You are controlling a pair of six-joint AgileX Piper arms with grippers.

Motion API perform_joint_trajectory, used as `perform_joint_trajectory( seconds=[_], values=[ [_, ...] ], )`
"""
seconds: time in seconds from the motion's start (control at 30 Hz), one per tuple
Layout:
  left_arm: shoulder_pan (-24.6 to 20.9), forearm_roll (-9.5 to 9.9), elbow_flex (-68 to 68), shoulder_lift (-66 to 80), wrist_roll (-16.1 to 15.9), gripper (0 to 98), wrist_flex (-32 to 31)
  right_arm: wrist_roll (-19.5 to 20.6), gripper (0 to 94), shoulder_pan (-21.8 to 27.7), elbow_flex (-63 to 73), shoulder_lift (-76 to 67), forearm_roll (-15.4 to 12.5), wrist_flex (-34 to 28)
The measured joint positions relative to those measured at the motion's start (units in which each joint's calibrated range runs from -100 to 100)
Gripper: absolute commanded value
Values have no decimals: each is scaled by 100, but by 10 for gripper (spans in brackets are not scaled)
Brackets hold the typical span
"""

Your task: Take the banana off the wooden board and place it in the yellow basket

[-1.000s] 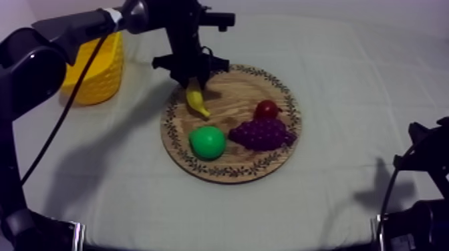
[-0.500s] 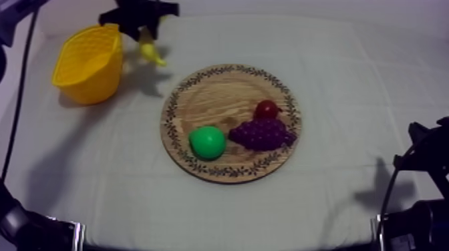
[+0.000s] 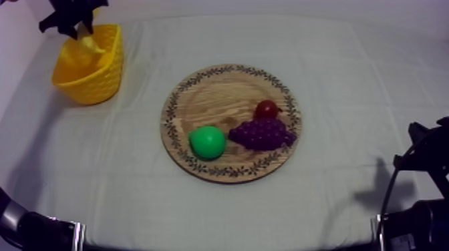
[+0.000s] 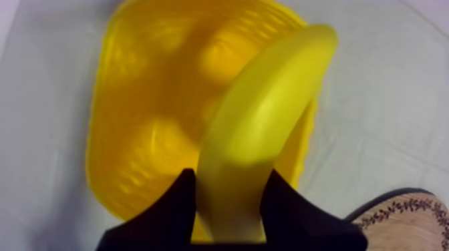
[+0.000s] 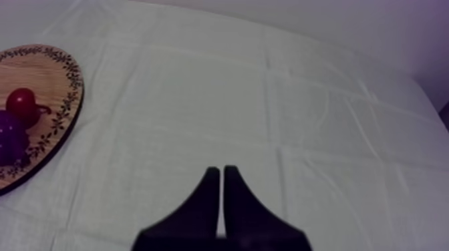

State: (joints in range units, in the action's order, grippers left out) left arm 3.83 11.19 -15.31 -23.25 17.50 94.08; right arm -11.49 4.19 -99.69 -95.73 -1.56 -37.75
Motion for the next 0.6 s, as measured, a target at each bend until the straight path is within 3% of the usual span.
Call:
perform_joint_trajectory(
  seconds=[0.6],
  values=[
    [-342, -172, 461, -802, 84, 396, -1027, 0, 3, 0, 0, 0, -6, 1]
  ],
)
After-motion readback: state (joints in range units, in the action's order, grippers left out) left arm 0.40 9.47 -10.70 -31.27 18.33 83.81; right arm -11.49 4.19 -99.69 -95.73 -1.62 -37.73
